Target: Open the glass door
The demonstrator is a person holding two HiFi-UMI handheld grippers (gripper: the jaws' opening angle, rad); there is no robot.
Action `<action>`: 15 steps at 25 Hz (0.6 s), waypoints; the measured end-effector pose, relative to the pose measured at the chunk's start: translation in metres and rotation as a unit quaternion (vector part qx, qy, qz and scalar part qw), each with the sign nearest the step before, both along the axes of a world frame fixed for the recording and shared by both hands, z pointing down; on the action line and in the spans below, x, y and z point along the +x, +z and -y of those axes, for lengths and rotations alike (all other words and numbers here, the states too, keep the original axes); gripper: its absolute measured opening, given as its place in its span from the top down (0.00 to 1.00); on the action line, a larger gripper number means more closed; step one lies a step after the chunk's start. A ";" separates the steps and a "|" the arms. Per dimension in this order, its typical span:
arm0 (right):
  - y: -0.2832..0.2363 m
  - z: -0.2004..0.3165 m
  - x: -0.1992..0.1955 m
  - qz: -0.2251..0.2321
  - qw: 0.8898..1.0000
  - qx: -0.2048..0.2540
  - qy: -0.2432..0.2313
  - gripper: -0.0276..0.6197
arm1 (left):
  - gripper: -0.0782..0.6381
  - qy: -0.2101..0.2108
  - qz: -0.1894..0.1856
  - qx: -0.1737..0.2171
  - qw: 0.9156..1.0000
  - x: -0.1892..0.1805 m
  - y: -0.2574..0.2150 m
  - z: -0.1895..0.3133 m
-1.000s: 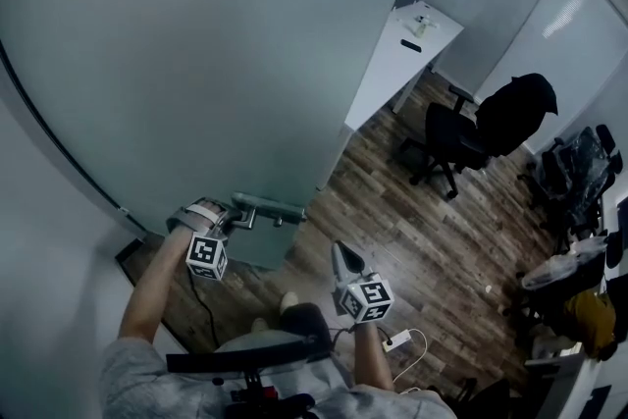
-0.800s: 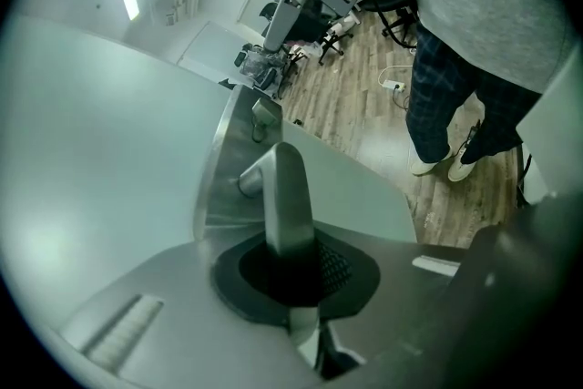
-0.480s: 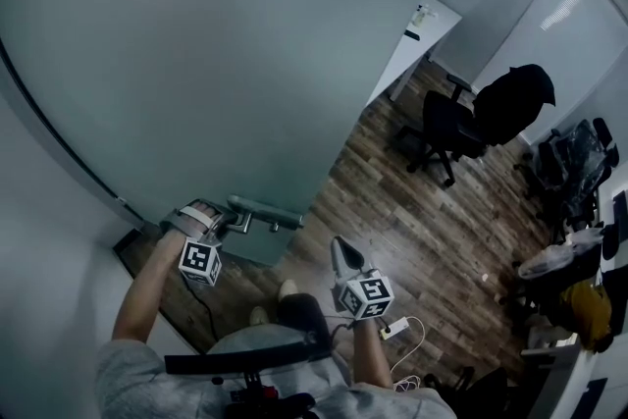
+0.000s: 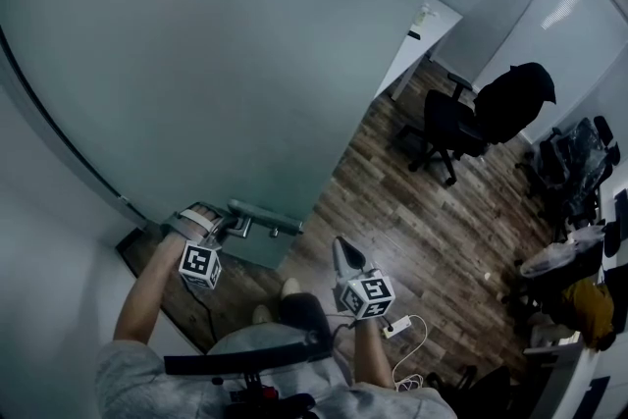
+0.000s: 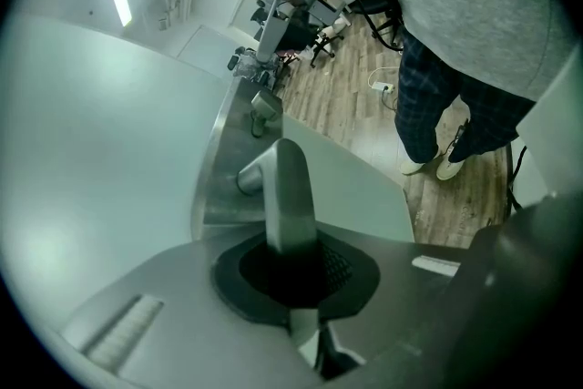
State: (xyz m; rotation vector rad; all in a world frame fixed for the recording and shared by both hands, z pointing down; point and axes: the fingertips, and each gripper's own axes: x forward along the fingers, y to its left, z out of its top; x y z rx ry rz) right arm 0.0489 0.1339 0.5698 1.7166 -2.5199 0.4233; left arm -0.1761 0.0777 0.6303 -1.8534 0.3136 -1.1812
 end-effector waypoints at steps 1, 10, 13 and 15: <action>-0.001 -0.001 0.000 0.000 1.000 0.001 0.000 0.95 | 0.89 0.000 0.000 0.000 1.000 0.000 0.000 -0.001; -0.003 -0.005 0.002 0.001 1.000 -0.001 0.009 0.95 | 0.88 0.003 -0.002 0.002 1.000 0.000 -0.001 0.002; -0.004 -0.007 0.002 0.001 1.000 -0.002 0.011 0.95 | 0.87 0.002 -0.002 -0.008 1.000 0.000 -0.003 0.000; -0.004 -0.008 0.001 0.001 1.000 0.000 0.011 0.95 | 0.86 0.003 -0.003 -0.012 1.000 -0.001 -0.003 -0.001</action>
